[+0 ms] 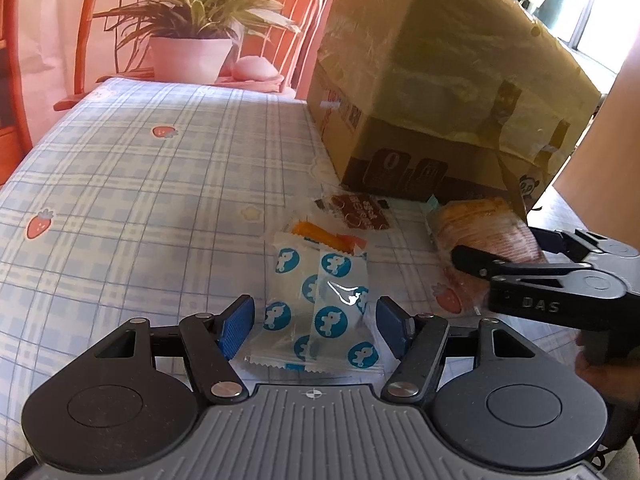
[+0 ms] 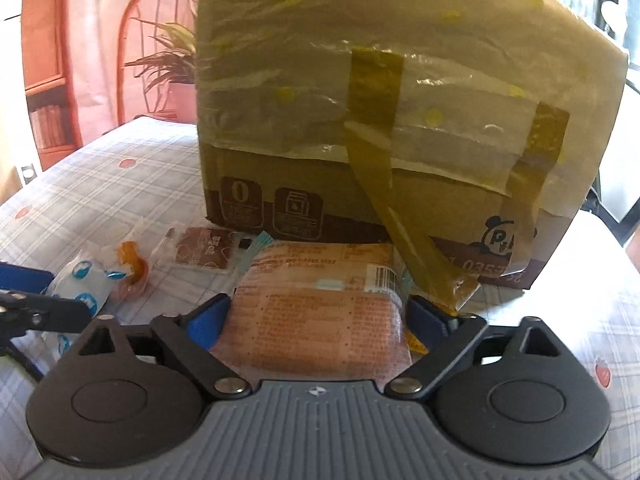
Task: Organize snacks
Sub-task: 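Grasp the blue-white packet with the left tool while the right grasps the bread bag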
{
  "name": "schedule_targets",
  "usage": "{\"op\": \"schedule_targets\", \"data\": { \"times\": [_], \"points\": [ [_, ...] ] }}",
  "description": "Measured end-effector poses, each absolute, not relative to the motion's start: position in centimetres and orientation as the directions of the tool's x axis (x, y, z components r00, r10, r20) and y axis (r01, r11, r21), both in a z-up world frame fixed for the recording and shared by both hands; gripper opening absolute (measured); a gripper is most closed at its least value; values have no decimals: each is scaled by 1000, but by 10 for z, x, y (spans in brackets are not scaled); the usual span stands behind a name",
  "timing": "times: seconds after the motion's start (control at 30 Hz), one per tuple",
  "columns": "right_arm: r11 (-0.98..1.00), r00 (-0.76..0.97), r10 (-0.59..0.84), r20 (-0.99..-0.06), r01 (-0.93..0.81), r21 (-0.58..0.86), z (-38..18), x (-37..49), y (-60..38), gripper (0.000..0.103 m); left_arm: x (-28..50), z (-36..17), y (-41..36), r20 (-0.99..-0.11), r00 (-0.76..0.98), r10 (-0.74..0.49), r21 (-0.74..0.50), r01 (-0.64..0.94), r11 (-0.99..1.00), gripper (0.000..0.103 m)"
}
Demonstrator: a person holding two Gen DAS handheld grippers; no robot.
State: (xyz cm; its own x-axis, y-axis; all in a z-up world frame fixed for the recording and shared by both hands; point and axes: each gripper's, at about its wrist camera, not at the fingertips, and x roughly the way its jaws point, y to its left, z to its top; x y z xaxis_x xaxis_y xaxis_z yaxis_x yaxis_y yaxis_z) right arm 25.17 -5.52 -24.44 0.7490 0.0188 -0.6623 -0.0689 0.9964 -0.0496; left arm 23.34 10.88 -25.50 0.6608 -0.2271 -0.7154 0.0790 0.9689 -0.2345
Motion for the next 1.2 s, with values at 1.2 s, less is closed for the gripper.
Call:
{"op": "schedule_targets", "data": {
  "times": [1.2],
  "points": [
    [973,803,201,-561,-96,211,-231,187,-92,78,203,-212,89,-654,732,-192,-198,80,977,48]
  ]
}}
